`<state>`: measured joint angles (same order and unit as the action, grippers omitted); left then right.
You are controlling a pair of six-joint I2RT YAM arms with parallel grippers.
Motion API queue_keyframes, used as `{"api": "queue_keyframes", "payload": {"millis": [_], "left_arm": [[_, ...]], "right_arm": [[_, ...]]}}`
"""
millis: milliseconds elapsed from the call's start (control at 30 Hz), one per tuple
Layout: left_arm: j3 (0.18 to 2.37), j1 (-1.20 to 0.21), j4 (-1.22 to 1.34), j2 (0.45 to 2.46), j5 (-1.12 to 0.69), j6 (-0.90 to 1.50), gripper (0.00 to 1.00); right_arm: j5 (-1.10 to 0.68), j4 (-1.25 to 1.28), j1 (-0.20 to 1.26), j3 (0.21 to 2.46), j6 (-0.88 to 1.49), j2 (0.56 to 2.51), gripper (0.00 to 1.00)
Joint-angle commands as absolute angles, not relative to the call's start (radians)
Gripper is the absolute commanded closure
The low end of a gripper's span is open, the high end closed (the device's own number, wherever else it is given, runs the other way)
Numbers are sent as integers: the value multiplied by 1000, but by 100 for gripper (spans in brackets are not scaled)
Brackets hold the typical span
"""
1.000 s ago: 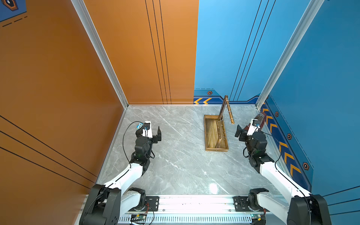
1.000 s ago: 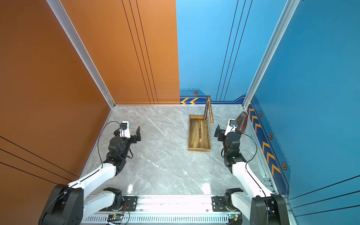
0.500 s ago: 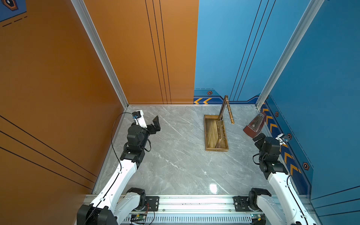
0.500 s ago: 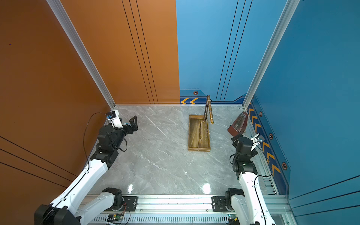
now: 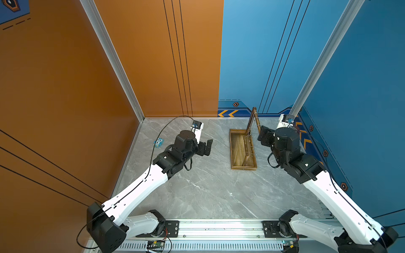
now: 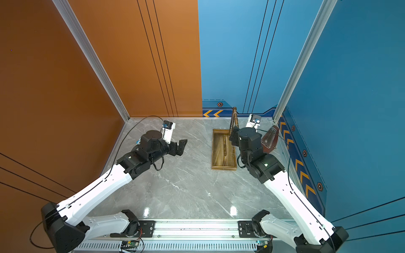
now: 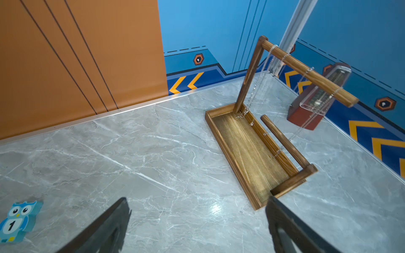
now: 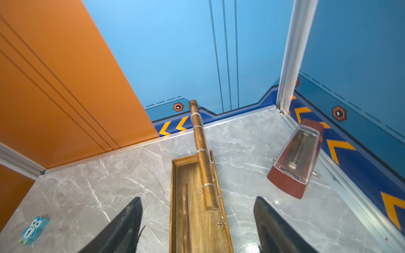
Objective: Take the necklace off the jewelry display stand
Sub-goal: Move the stand to the center of the board.
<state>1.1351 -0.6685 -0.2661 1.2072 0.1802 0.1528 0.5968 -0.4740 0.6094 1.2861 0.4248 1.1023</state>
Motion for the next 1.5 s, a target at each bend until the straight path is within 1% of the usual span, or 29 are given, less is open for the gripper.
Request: {"api": "queue_keyframes", "payload": {"millis": [0, 67, 167, 233, 300, 333, 400, 467, 500, 633, 767, 867, 967, 1100, 1233, 1467], "left_arm": [[1128, -673, -413, 1227, 229, 135, 2], [1099, -643, -413, 1247, 222, 187, 2], [1083, -586, -415, 1283, 212, 348, 2], [1084, -539, -411, 1298, 126, 446, 2], [1094, -496, -414, 1326, 59, 484, 2], [1094, -480, -415, 1332, 40, 498, 2], [1093, -453, -414, 1332, 23, 520, 2], [1086, -449, -414, 1324, 52, 518, 2], [1083, -451, -414, 1321, 66, 515, 2], [1079, -455, -417, 1311, 86, 505, 2], [1079, -454, -418, 1310, 82, 502, 2], [1082, -456, -417, 1317, 64, 503, 2], [1084, -456, -416, 1325, 52, 504, 2], [1084, -457, -415, 1326, 51, 502, 2], [1084, -459, -416, 1328, 46, 504, 2], [1084, -463, -416, 1328, 42, 503, 2]], "right_arm": [[775, -704, 737, 1422, 322, 1179, 19], [742, -745, 771, 1494, 320, 1214, 19], [620, -876, 776, 1622, 356, 1308, 19], [559, -961, 777, 1702, 368, 1386, 19], [526, -1045, 771, 1782, 394, 1478, 19], [504, -1081, 764, 1817, 407, 1513, 20], [398, -1159, 714, 1889, 439, 1607, 23], [304, -1212, 657, 1931, 458, 1673, 27], [287, -1235, 646, 1949, 460, 1701, 29], [318, -1278, 637, 1967, 456, 1767, 30], [301, -1307, 607, 1968, 458, 1823, 37], [307, -1316, 586, 1958, 459, 1848, 38], [296, -1315, 570, 1949, 457, 1874, 42], [284, -1311, 552, 1934, 457, 1902, 42], [276, -1310, 535, 1930, 453, 1935, 46], [246, -1282, 511, 1900, 448, 1957, 47]]}}
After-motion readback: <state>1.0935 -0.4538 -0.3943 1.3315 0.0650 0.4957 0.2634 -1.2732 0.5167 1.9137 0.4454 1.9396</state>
